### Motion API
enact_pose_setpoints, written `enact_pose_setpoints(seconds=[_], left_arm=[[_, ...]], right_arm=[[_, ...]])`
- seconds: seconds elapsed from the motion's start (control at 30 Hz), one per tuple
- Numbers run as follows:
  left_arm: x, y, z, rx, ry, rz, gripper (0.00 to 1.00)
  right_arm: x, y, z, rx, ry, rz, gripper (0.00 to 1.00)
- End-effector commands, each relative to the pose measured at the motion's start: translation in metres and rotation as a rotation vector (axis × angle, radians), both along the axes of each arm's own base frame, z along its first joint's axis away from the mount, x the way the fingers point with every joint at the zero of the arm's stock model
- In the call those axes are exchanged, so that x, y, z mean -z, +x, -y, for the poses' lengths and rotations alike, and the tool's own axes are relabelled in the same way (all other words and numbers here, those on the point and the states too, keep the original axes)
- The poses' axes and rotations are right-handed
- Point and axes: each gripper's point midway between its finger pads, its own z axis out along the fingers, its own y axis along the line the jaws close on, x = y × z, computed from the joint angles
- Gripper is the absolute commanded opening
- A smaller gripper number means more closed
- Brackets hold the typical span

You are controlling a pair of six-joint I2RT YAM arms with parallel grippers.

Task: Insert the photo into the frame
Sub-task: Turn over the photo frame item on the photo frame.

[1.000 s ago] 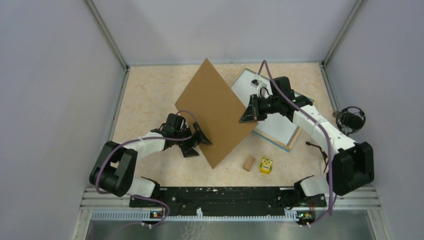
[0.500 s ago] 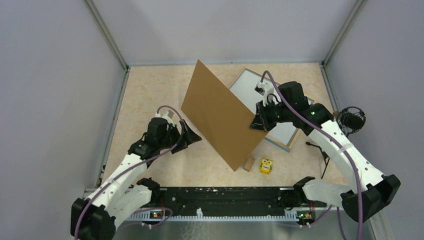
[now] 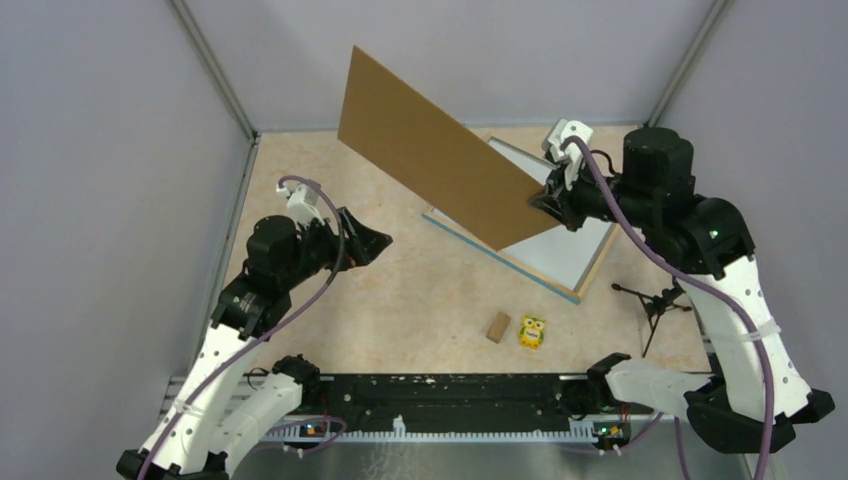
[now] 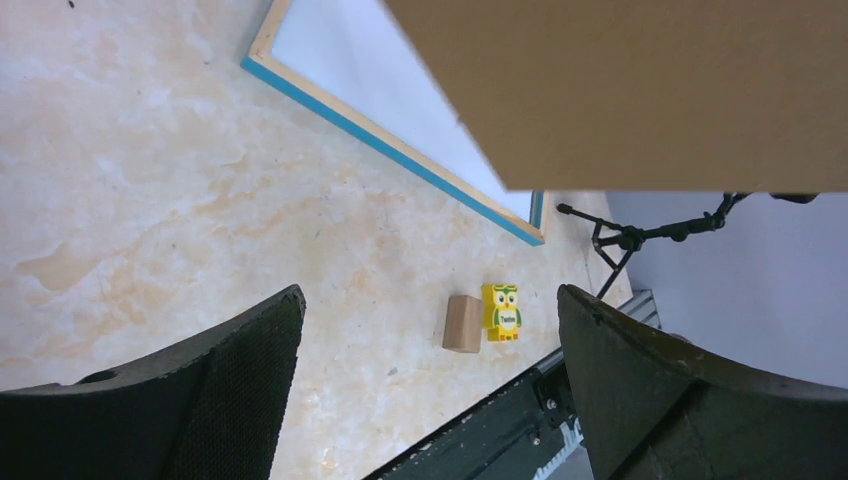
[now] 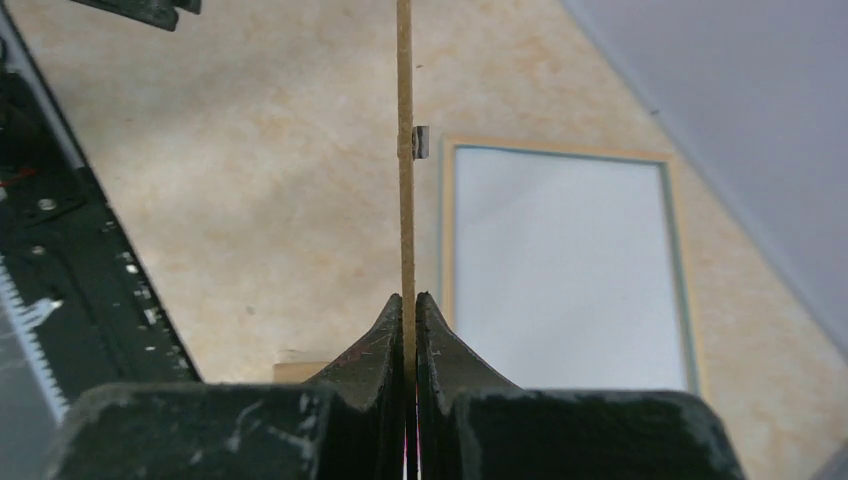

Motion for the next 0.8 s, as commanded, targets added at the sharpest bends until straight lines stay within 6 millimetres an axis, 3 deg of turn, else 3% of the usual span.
enact_pose_setpoints(seconds=[0.0, 0.2, 0.43, 0.77], left_arm=[[-0.004, 0.007, -0.004, 0.011, 0.069, 0.050, 0.98], [-0.003, 0.006, 0.015, 0.144, 0.078, 0.055, 0.98], [-0.008, 0.005, 0.018, 0.186, 0.092, 0.097, 0.98], [0.008, 0.010, 0.020, 0.195, 0.116, 0.062, 0.98]], right_arm=[[-0.049, 0.026, 0.021, 0.057, -0.107, 0.292, 0.00], [-0.041, 0.060, 0.043, 0.191, -0.230, 0.395, 0.00], [-0.018, 0.093, 0.036, 0.202, -0.281, 0.484, 0.00], [0.008, 0.145, 0.020, 0.160, -0.445, 0.639, 0.00]])
